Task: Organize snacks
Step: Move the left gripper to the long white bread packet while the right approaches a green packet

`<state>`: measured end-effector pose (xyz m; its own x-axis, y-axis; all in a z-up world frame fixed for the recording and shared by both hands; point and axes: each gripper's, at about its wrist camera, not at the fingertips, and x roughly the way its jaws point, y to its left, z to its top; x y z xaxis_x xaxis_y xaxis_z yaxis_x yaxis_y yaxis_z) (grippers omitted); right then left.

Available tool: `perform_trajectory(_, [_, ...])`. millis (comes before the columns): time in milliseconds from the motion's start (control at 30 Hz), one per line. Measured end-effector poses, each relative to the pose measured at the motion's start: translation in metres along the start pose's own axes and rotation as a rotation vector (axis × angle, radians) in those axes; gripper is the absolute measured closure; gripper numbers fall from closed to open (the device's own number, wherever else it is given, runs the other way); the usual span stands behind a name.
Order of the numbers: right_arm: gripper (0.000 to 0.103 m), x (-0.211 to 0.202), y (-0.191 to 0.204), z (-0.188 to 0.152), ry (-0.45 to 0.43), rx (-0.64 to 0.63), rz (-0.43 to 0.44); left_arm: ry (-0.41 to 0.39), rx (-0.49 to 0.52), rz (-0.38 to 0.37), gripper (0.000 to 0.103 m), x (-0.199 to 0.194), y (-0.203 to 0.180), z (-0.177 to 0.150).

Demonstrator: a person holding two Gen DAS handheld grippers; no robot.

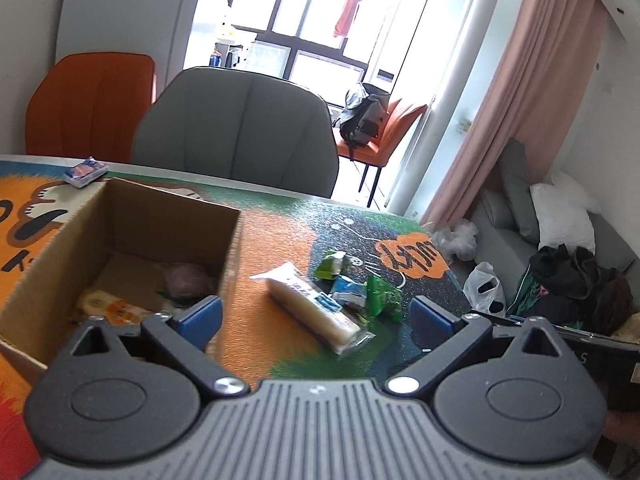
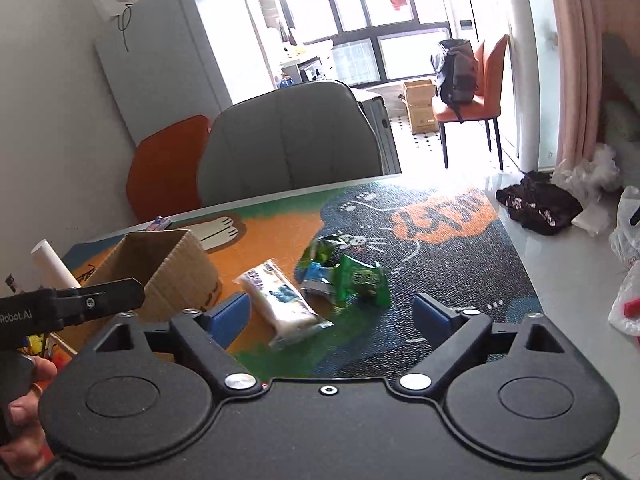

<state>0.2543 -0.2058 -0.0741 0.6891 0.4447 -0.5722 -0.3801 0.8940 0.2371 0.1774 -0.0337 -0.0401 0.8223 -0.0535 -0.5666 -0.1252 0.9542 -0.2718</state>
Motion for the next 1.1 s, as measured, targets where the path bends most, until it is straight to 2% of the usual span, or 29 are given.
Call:
perform_trajectory(200, [0.025, 0.016, -0.02, 0.0, 0.018, 0.054, 0.019, 0.042, 0.016, 0.002, 0.015, 0.026, -0.018, 0.0])
perform_trajectory(400, [0.029, 0.031, -0.037, 0.001, 0.038, 0.094, 0.034, 0.099, 0.009, 0.012, 0.031, 0.058, -0.024, -0.001])
perform_trajectory(767, [0.034, 0.065, -0.05, 0.01, 0.091, 0.128, 0.038, 0.186, -0.021, 0.068, 0.037, 0.116, -0.02, 0.002])
perform_trajectory(900, [0.035, 0.08, -0.055, 0.012, 0.111, 0.139, 0.034, 0.216, -0.035, 0.085, 0.044, 0.135, -0.014, 0.0])
perform_trajectory(1100, [0.036, 0.101, -0.055, 0.015, 0.14, 0.147, 0.026, 0.247, -0.042, 0.103, 0.044, 0.155, -0.011, -0.001])
